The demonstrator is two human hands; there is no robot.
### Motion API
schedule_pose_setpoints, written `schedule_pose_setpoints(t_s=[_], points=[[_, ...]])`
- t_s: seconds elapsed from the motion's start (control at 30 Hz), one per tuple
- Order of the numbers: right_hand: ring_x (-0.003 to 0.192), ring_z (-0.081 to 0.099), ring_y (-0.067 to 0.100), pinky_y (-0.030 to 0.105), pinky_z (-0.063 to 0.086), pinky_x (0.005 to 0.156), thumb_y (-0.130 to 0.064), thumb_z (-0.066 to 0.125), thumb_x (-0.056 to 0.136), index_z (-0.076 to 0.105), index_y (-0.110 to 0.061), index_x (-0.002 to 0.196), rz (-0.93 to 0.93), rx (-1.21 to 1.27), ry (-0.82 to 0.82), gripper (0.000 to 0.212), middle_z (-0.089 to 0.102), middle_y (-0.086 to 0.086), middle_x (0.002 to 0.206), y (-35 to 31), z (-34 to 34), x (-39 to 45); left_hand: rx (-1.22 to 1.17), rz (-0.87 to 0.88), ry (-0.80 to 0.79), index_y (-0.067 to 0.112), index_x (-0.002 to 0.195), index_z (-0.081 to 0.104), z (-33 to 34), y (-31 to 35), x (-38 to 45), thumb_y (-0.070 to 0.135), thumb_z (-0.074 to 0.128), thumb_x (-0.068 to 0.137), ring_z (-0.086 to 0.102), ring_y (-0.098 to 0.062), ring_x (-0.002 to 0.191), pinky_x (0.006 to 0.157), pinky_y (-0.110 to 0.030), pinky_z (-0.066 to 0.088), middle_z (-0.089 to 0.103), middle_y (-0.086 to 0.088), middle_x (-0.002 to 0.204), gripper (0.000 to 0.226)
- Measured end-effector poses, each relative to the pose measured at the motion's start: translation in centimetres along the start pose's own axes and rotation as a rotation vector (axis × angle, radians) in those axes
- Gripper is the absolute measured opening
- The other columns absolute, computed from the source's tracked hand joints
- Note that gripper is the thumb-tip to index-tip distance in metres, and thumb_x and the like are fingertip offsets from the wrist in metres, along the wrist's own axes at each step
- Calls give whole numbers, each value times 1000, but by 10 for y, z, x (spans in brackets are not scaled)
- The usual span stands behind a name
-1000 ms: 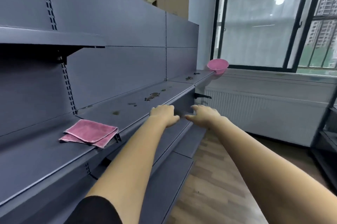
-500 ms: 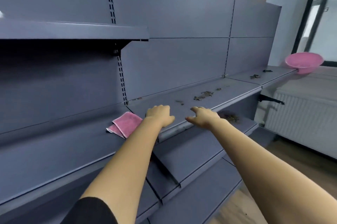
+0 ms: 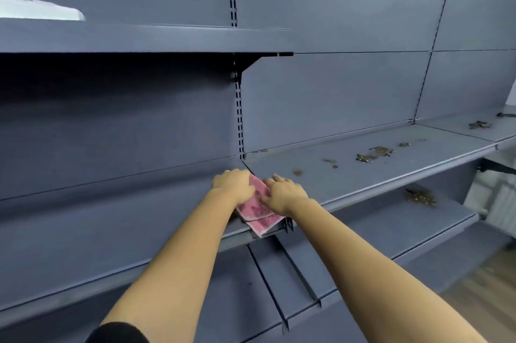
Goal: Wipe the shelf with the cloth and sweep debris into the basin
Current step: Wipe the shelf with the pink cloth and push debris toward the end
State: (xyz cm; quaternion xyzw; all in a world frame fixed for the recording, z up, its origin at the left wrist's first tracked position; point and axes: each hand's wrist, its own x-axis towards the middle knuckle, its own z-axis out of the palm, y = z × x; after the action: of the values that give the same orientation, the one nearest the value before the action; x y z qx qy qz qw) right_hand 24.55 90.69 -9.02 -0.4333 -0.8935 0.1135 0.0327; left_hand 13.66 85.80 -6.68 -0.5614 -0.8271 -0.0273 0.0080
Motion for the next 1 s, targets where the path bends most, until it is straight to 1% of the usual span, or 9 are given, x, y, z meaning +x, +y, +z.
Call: schedule_pose_setpoints(t_s=[0.13,0.27,0.37,0.5,0.6,0.67,0.8,0.93,1.0], points=[[148,7,28,41,11,120,-43,31,97,15,-23,149,-138,-21,-58,57,4,8,160,-7,19,18,-4,-86,-2,11,128,49,7,-9,6,25,42,96,47,-28,127,98,-38,41,51,-10,135,36],[148,2,28,44,4,121,-47,25,97,9,-25,150,-230,-54,-136,59,2,6,160,-13,43,33,-8,-146,-12,9,126,49,10,-13,13,26,43,95,47,-29,126,98,-38,41,52,-11,134,35],[148,-1,29,45,0,120,-43,19,99,9,-24,150,-268,-45,-140,55,2,6,160,-14,56,40,-18,-201,-13,9,123,50,13,-16,19,24,43,95,48,-28,123,96,-37,41,53,-10,131,33],[148,-4,30,47,-3,120,-38,13,101,11,-22,150,-207,-8,-133,52,1,8,160,-4,54,57,-10,-250,-29,10,128,48,17,-14,26,23,42,95,46,-28,126,97,-36,41,51,-9,135,35],[147,-8,33,50,-5,119,-40,13,100,10,-25,150,-145,-12,-138,52,-3,9,160,19,46,74,1,-261,-30,9,123,50,20,-3,36,23,41,96,48,-28,123,95,-36,41,52,-10,131,32],[146,-9,35,52,-6,118,-42,13,99,12,-30,149,-119,-13,-139,51,-4,10,160,39,40,85,0,-259,-32,9,123,50,24,6,44,24,41,96,47,-28,123,95,-36,41,53,-10,130,32],[147,-8,35,53,-5,118,-43,14,99,15,-35,147,-77,-5,-126,49,-2,9,160,82,28,108,-2,-234,-57,10,132,45,33,35,66,25,40,97,44,-27,128,99,-36,40,49,-9,136,38],[147,-4,32,52,-2,118,-40,15,100,21,-38,145,-32,31,-102,46,2,6,160,130,18,130,5,-199,-77,9,128,47,44,64,90,24,40,97,45,-28,125,98,-35,39,51,-10,132,36],[148,-2,29,50,0,119,-37,19,100,22,-37,145,2,30,-88,45,5,4,160,157,11,138,7,-195,-77,10,130,46,47,76,99,25,39,97,46,-27,124,98,-35,39,52,-10,132,37]])
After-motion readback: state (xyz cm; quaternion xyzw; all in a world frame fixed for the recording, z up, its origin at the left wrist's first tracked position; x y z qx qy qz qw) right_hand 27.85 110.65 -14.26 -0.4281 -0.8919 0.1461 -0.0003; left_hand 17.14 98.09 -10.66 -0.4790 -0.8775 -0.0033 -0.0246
